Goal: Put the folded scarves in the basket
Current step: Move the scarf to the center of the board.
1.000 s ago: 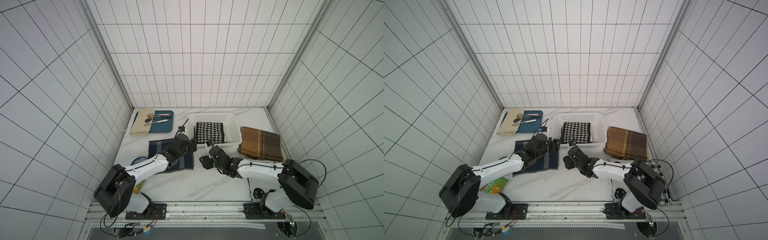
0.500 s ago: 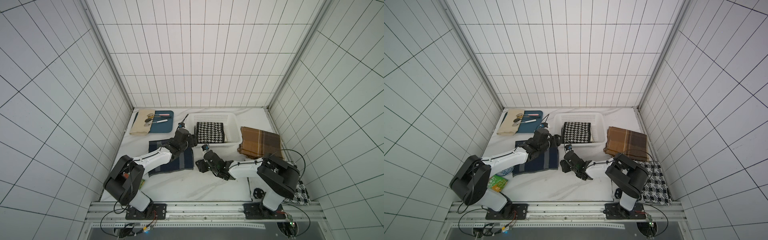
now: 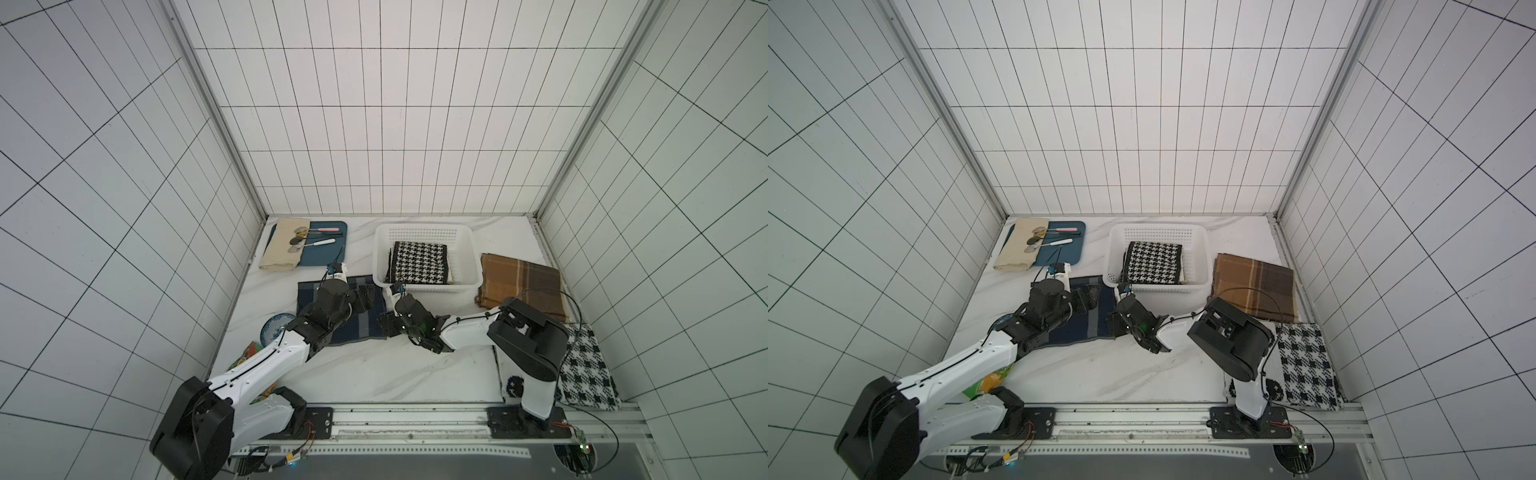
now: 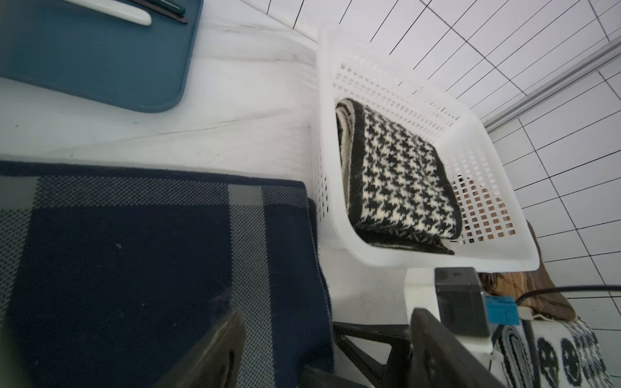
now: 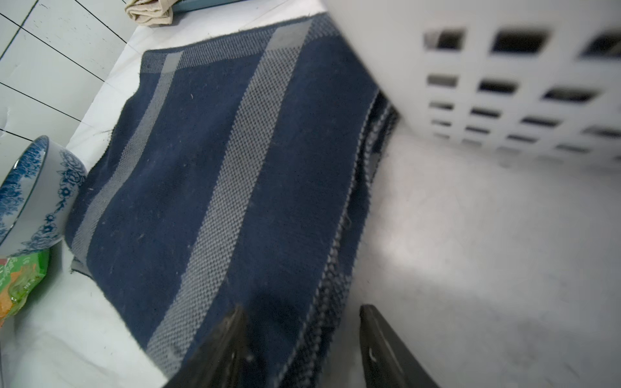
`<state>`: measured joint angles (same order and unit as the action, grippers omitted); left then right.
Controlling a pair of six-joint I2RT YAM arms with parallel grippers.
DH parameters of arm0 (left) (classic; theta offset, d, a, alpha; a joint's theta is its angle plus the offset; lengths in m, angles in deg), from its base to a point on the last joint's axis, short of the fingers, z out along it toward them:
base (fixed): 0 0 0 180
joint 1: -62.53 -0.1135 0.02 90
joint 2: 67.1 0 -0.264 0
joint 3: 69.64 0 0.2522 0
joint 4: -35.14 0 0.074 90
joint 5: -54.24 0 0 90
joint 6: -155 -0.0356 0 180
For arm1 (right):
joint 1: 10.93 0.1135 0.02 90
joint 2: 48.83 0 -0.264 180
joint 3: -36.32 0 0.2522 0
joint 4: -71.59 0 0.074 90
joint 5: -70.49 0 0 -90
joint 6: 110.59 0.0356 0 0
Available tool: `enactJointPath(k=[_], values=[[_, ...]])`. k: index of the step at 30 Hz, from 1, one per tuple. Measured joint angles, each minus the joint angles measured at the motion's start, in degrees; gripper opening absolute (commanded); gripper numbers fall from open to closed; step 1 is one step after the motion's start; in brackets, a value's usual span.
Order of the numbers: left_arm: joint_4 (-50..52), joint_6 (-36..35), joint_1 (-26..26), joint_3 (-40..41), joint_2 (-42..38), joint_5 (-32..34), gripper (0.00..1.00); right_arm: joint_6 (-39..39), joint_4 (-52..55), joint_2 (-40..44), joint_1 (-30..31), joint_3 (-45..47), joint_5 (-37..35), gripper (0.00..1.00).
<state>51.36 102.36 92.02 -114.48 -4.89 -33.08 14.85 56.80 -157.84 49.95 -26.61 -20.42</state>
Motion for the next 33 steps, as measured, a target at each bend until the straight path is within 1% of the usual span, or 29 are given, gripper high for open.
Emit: enactJointPath(k=[1, 5, 6, 11, 19, 24, 30, 33], values=[[0.4, 0.2, 0.0, 0.3, -0.9, -0.2, 0.81, 0.0, 0.0, -0.4, 0.0, -0.3, 0.1, 0.49], [0.8, 0.6, -0.2, 1.0, -4.5, -1.1, 0.81, 0.2, 0.8, -1.3, 0.0, -1.5, 1.2, 0.28], [0.8, 0.6, -0.2, 1.3, -5.2, -1.3, 0.81, 0.0, 1.2, -1.3, 0.0, -1.5, 1.6, 0.24], [1.3, 0.9, -0.2, 3.0, -7.3, -2.0, 0.81, -0.2, 2.7, -0.6, 0.0, -1.4, 2.5, 0.15], [1.6, 1.4, -0.3, 4.0, -9.2, -2.6, 0.81, -0.3, 7.5, 6.3, 1.4, 4.2, 3.7, 0.13], [1.7, 1.6, -0.3, 4.0, -9.2, -3.4, 0.80, -0.2, 8.5, 12.3, 2.7, 10.6, 3.9, 0.13], [1.4, 1.7, -0.3, 4.0, -6.3, -6.8, 0.80, -0.5, 12.2, 15.2, 3.8, 12.0, 3.5, 0.12], [1.7, 1.6, -0.3, 4.0, -5.9, -7.8, 0.80, 0.6, 11.5, 20.0, 4.8, 17.6, 2.3, 0.13]])
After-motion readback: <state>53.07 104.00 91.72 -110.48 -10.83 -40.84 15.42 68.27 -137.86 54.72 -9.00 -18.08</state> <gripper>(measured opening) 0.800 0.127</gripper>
